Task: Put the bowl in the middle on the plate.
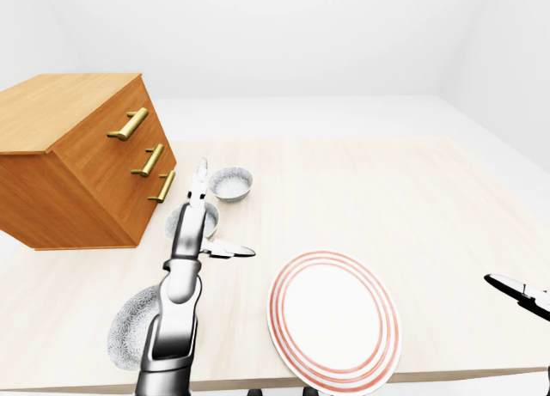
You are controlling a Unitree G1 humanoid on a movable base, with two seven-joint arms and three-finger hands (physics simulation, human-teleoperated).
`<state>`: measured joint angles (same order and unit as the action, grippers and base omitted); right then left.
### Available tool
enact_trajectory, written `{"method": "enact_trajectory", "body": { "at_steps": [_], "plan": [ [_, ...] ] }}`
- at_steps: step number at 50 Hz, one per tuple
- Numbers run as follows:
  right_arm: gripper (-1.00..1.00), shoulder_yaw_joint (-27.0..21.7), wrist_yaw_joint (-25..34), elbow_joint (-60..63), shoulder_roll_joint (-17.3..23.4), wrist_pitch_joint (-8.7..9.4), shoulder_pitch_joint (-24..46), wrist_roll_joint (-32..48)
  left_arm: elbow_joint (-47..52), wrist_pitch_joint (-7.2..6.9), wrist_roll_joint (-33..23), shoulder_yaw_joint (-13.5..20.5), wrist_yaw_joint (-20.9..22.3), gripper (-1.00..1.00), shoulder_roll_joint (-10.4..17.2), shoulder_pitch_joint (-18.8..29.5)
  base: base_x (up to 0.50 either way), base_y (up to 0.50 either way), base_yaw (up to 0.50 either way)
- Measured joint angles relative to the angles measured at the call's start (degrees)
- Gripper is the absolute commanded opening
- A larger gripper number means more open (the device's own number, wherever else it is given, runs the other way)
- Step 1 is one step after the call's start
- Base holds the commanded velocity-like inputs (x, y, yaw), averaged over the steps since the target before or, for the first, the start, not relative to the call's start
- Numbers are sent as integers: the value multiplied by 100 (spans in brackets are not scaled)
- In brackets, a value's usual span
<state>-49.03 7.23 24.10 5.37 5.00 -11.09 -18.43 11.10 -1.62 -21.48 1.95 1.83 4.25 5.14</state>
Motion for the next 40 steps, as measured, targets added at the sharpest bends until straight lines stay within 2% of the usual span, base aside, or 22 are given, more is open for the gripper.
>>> {"method": "enact_trajectory", "body": {
  "at_steps": [12, 19, 29, 40],
  "plan": [
    [100, 5, 34, -22, -12, 0, -11, 19, 117, 84, -1239, 62, 281, 100, 219, 323, 0, 0, 0],
    [100, 32, 53, -92, -2, 0, -6, 56, -69, 205, -1996, 145, 494, 100, 438, 609, 0, 0, 0],
    [100, 51, 62, -126, 17, 0, 0, 86, -302, 290, -2841, 251, 868, 100, 667, 896, 0, 0, 0],
    [100, 62, 70, -131, 16, 0, -3, 123, -149, 143, -3579, 247, 1795, 100, 739, 949, 0, 0, 0]
  ]
}}
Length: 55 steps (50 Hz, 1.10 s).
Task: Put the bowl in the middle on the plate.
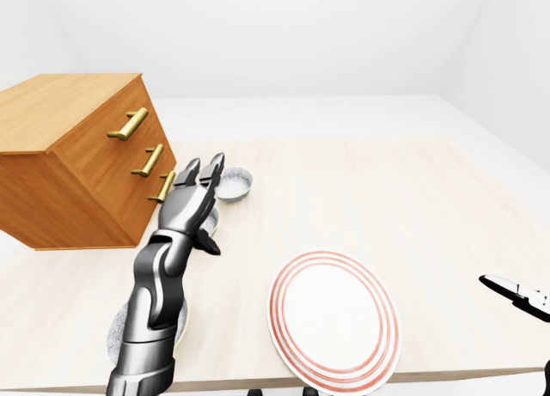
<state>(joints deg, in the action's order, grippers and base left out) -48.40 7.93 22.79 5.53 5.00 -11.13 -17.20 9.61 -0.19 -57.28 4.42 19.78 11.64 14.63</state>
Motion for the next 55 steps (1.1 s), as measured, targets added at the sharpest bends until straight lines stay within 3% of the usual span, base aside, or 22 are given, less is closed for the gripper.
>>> {"method": "enact_trajectory", "body": {
  "at_steps": [12, 22, 40, 55],
  "plan": [
    [100, 3, 4, -6, -2, 0, 3, 5, 63, -104, -465, -23, 792, 100, -18, -90, 0, 0, 0],
    [100, 10, 3, 28, -5, 0, 3, 21, 35, -169, -743, -12, 1144, 100, -7, -149, 0, 0, 0],
    [100, 15, 37, 22, -16, 0, -10, 67, -106, -192, -1029, -31, 1344, 100, 5, -151, 0, 0, 0],
    [100, 24, 56, -5, -10, 0, 0, 80, -548, -154, -1274, -111, 1192, 100, 19, -72, 0, 0, 0]
  ]
}}
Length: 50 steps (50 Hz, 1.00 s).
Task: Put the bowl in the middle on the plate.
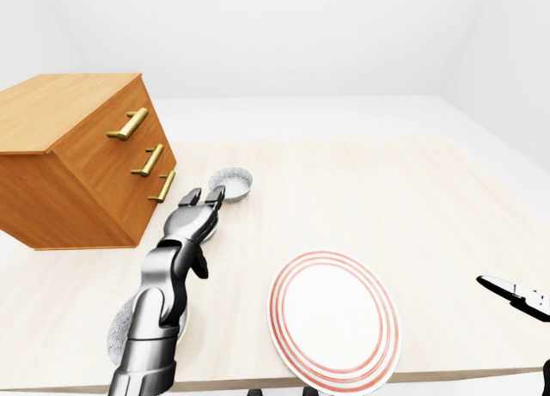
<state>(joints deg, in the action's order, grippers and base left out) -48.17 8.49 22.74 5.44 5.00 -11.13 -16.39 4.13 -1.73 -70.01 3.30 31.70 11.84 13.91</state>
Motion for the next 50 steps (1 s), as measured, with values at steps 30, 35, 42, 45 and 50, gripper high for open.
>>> {"method": "enact_trajectory", "body": {
  "at_steps": [30, 35, 42, 45, 50],
  "plan": [
    [100, 44, 79, -4, -16, 0, -18, 44, -633, 200, -631, -93, -402, 100, 110, 396, 0, 0, 0],
    [100, 35, 82, 28, -21, 0, -24, 47, -642, 223, -677, -105, -391, 100, 101, 390, 0, 0, 0],
    [100, 14, 66, 52, -23, 0, -19, 63, -646, 237, -708, -98, -372, 100, 102, 374, 0, 0, 0],
    [100, 9, 58, 51, -23, 0, -16, 69, -655, 241, -715, -95, -363, 100, 105, 377, 0, 0, 0],
    [100, 2, 45, 34, -17, 0, -10, 74, -717, 276, -709, -118, -399, 100, 90, 372, 0, 0, 0]
  ]
}}
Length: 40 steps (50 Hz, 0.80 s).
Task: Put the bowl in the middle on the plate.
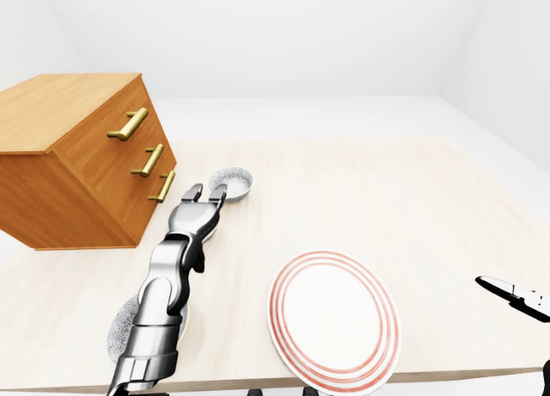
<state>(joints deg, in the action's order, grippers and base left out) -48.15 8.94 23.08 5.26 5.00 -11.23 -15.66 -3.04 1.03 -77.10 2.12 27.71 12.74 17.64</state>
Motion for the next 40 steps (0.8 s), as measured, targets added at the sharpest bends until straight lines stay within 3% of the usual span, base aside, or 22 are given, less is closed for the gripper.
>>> {"method": "enact_trajectory", "body": {
  "at_steps": [40],
  "plan": [
    [100, 25, 9, -13, 6, 0, 0, -7, -1804, -66, 281, 85, -1058, 100, 437, 423, 0, 0, 0]
  ]
}}
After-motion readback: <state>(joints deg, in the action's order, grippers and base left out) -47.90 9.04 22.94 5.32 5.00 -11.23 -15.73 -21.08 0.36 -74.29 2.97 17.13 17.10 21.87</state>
